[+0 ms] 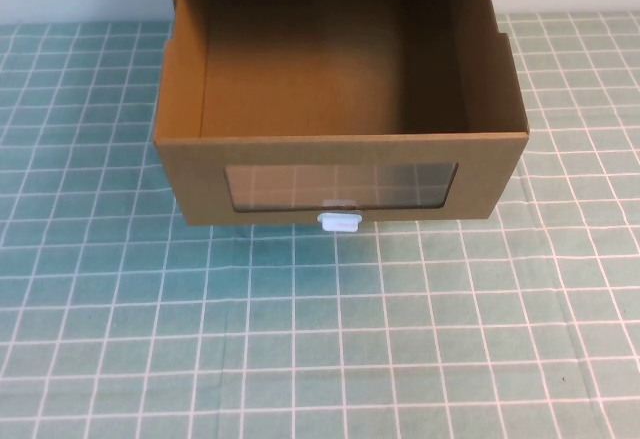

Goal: Open the shoe box
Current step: 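Pull the top drawer of the cardboard box fully open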

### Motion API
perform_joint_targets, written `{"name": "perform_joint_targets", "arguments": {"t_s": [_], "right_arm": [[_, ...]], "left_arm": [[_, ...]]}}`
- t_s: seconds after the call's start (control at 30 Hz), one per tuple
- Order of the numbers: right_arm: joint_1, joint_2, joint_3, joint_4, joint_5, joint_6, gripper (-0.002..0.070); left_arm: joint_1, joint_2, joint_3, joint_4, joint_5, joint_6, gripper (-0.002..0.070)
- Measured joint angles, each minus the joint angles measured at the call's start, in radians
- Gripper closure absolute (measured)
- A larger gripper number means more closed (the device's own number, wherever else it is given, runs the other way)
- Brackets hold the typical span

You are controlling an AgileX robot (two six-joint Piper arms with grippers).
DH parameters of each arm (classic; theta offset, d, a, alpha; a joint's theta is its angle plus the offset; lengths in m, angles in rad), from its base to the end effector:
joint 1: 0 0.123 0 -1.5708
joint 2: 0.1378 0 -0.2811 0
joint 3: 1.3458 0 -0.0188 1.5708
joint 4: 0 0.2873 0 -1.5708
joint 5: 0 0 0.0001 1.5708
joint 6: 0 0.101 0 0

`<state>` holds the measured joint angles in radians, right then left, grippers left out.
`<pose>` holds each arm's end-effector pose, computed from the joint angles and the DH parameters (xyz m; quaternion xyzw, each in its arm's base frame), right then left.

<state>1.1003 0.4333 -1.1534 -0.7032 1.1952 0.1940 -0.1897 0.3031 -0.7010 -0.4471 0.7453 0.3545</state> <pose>0.0659 -0.0044 0.4726 -0.2749 0.7330 0.0472 0.6204 0.0785 -0.0453 0.3734 0.1716 0.7548 -0.1688 0.6102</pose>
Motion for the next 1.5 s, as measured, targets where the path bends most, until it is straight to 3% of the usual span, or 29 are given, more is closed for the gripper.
{"name": "perform_joint_targets", "arguments": {"t_s": [0.17, 0.33, 0.63, 0.93, 1.5], "right_arm": [[0.000, 0.000, 0.000, 0.002, 0.000, 0.000, 0.0689], [0.000, 0.000, 0.000, 0.002, 0.000, 0.000, 0.0689], [0.000, 0.000, 0.000, 0.002, 0.000, 0.000, 0.0689], [0.000, 0.000, 0.000, 0.004, 0.000, 0.000, 0.0689], [0.000, 0.000, 0.000, 0.004, 0.000, 0.000, 0.0689]], "left_arm": [[0.000, -0.011, 0.062, 0.046, -0.066, 0.000, 0.0680], [0.000, -0.116, 0.274, 0.140, -0.166, -0.007, 0.0680], [0.000, -0.301, 0.696, 0.294, -0.547, -0.202, 0.0680], [0.000, -0.313, 0.727, 0.396, -0.438, -0.268, 0.0680], [0.000, -0.313, 0.727, 0.414, -0.377, -0.277, 0.0680]]}}
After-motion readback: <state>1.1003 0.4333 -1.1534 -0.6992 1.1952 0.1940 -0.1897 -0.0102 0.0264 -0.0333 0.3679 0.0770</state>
